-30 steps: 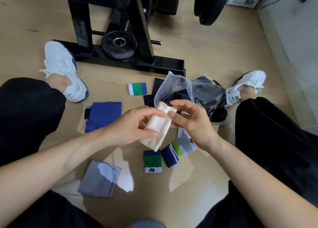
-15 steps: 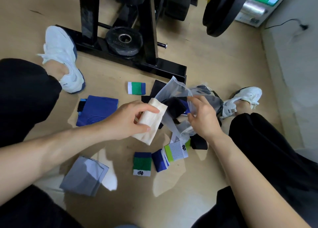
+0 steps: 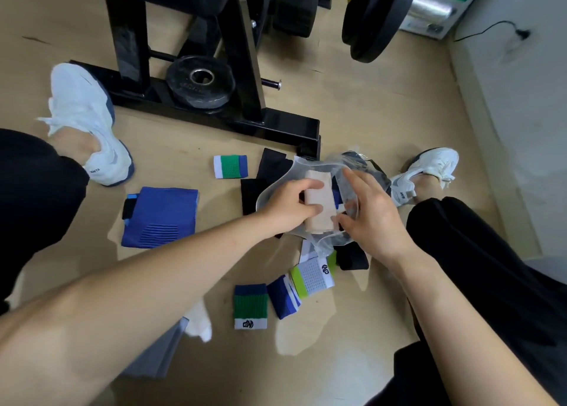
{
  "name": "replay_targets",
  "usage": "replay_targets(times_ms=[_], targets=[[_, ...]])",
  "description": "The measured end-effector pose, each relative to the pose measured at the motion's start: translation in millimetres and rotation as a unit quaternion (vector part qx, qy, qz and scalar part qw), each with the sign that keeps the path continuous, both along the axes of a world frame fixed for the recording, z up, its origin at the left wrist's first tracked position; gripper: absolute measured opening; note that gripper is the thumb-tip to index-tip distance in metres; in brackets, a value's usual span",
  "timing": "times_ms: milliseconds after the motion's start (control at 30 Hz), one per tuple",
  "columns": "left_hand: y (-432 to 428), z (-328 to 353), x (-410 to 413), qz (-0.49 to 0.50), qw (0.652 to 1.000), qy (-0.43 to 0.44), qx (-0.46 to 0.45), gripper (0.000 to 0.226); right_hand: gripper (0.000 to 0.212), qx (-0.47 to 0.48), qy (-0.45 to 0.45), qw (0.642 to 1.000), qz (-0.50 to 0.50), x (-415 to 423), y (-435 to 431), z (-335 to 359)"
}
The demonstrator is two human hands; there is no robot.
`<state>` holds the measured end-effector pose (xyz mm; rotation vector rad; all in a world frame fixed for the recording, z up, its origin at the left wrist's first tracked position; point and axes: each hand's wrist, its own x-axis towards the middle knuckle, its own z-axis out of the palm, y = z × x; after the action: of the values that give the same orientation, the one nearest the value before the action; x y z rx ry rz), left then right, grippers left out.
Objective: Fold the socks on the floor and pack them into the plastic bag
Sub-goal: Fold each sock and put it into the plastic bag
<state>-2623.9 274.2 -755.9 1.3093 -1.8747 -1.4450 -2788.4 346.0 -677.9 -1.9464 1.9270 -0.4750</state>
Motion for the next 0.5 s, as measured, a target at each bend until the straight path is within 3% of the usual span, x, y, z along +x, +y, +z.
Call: replay_targets(times_ms=[100, 267, 400, 500], targets=[[-1.6, -24.9, -14.7, -0.017, 0.999, -0.031, 0.023, 0.060, 0.086, 0.005, -0.003, 1.000, 0.003, -1.9, 0.6, -1.2], [-1.4, -60.0, -15.0, -0.112, 0.978, -0.174, -0.030, 0.081, 0.088, 0.014, -0.004, 1.000, 0.009, -0.2, 1.1, -4.5], [-7.6, -62.0, -20.0, -0.148, 0.968, -0.193, -0.064, 0.073, 0.088, 0.019, 0.000, 1.000, 0.010, -0.8, 2.9, -5.4], [-11.4, -61.8, -25.6, -0.203, 0.928, -0.294, -0.108, 0.063, 0.087, 0.019, 0.006, 1.000, 0.009, -1.7, 4.1, -4.7]])
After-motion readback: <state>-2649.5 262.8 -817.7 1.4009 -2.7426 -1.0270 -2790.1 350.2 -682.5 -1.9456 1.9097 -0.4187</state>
